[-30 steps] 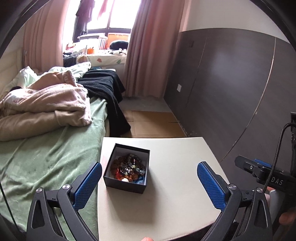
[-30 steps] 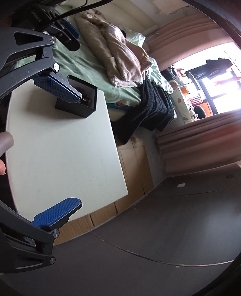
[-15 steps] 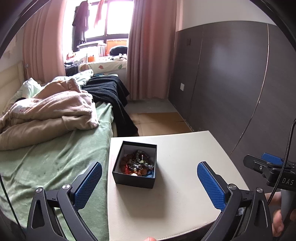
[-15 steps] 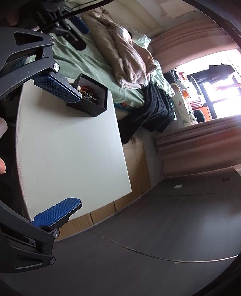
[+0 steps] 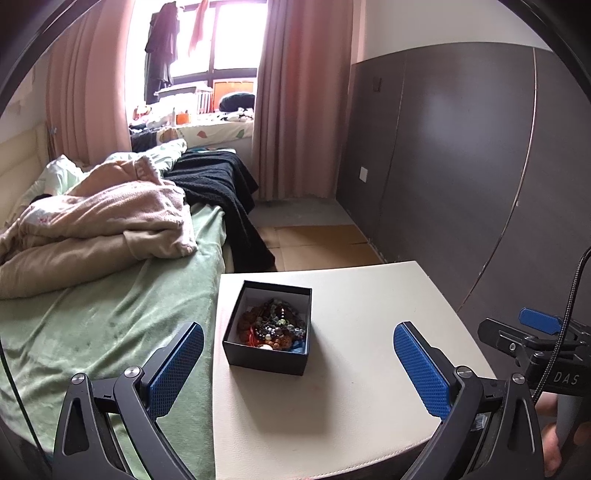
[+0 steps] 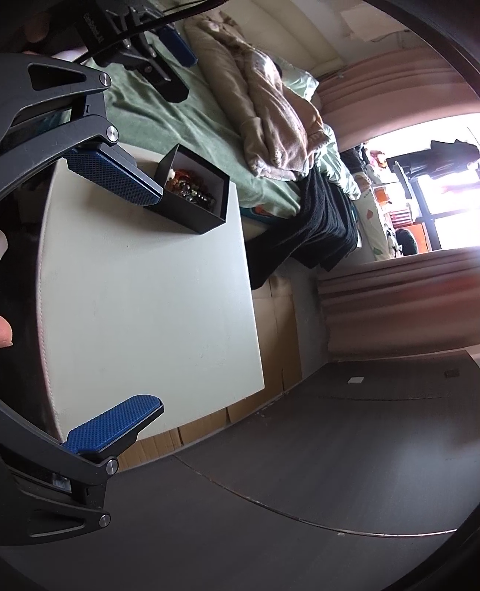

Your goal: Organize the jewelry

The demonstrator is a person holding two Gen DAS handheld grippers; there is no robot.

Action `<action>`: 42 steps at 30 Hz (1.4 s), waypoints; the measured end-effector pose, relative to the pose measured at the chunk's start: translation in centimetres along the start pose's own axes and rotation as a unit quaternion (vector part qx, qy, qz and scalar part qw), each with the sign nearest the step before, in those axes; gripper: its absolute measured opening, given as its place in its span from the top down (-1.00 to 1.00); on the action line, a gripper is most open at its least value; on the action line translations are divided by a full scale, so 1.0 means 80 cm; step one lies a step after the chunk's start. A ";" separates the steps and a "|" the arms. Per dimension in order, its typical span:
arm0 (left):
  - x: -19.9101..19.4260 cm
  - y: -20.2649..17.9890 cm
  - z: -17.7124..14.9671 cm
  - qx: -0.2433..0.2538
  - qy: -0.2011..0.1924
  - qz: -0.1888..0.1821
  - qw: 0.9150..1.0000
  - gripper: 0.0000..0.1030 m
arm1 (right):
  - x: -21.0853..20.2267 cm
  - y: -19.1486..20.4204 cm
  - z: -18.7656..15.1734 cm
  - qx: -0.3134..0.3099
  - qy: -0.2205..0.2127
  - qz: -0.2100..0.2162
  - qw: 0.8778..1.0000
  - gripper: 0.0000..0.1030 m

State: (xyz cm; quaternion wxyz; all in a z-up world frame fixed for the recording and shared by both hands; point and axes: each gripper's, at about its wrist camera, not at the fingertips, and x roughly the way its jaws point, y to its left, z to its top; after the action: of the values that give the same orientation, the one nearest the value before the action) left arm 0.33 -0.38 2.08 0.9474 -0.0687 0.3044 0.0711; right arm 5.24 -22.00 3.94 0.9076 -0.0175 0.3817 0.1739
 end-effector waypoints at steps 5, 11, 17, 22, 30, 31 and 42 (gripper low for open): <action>-0.003 0.001 0.001 -0.001 -0.004 0.002 1.000 -0.99 | -0.003 0.003 0.001 0.000 -0.007 0.009 1.000 -1.00; -0.003 0.003 0.001 -0.002 -0.003 0.002 1.000 -0.99 | -0.003 0.006 -0.001 0.002 -0.004 0.027 1.000 -1.00; -0.003 0.005 0.002 -0.004 -0.002 0.002 1.000 -0.99 | -0.003 0.007 -0.001 0.002 -0.007 0.028 1.000 -1.00; 0.002 0.003 0.001 -0.003 0.003 0.002 1.000 -0.99 | -0.002 0.007 -0.001 0.001 -0.008 0.028 1.000 -1.00; 0.002 0.003 -0.001 -0.007 0.002 0.002 1.000 -0.99 | -0.004 0.010 -0.001 -0.003 -0.010 0.025 1.000 -1.00; 0.002 0.003 -0.001 -0.008 0.002 0.002 1.000 -0.99 | -0.005 0.009 -0.002 -0.004 -0.010 0.025 1.000 -1.00; 0.005 0.003 -0.001 -0.009 0.007 0.000 1.000 -0.99 | 0.001 0.001 -0.002 0.014 -0.002 0.013 1.000 -1.00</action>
State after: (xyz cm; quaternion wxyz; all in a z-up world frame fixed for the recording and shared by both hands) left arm 0.56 -0.09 1.71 0.9446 -0.0774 0.3104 0.0733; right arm 5.16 -21.91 3.80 0.9063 -0.0001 0.3824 0.1802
